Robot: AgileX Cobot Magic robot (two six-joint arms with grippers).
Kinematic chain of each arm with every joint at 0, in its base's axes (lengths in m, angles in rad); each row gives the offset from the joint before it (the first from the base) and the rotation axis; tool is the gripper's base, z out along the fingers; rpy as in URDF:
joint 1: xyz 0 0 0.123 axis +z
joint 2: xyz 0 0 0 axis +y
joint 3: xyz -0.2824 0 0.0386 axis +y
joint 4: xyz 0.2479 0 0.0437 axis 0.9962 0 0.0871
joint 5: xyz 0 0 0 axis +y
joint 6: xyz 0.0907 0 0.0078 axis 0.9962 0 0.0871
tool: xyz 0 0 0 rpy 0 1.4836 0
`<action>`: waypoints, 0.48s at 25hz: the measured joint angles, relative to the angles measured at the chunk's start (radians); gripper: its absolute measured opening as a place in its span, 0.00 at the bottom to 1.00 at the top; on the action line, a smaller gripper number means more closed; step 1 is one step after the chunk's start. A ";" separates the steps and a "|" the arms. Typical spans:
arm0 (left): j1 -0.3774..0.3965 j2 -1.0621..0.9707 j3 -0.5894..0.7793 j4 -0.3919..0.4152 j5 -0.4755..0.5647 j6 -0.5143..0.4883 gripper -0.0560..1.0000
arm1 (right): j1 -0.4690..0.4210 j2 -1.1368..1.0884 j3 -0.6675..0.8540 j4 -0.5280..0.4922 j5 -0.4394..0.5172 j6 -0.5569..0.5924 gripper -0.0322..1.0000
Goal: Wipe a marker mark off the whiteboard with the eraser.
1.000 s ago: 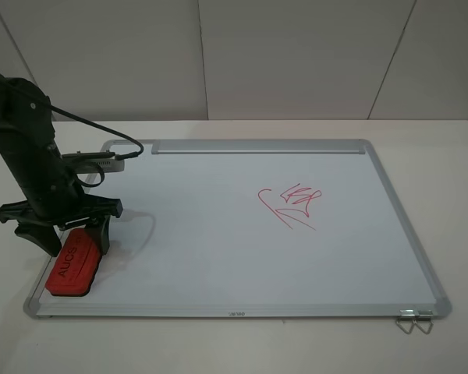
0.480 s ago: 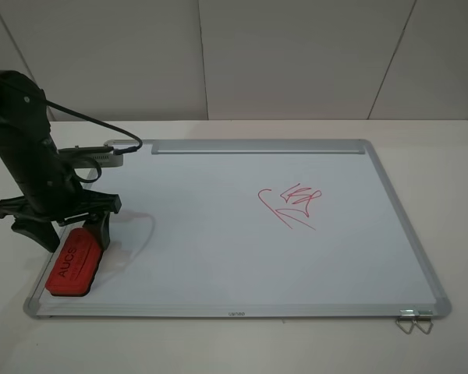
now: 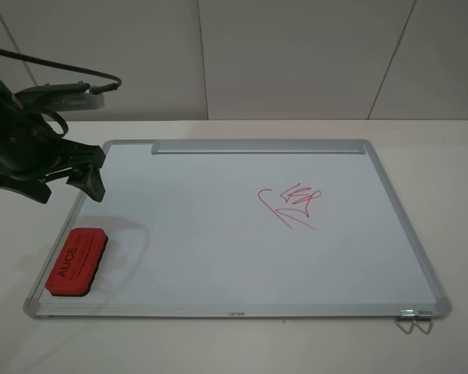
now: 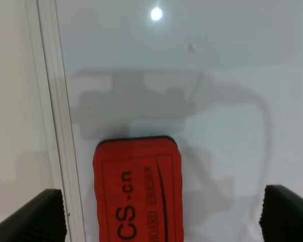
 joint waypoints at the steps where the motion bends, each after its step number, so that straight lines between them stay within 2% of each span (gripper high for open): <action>1: 0.000 -0.030 0.000 0.002 -0.001 0.005 0.78 | 0.000 0.000 0.000 0.000 0.000 0.000 0.83; 12: 0.000 -0.403 0.020 0.071 0.003 0.016 0.78 | 0.000 0.000 0.000 0.000 0.000 0.000 0.83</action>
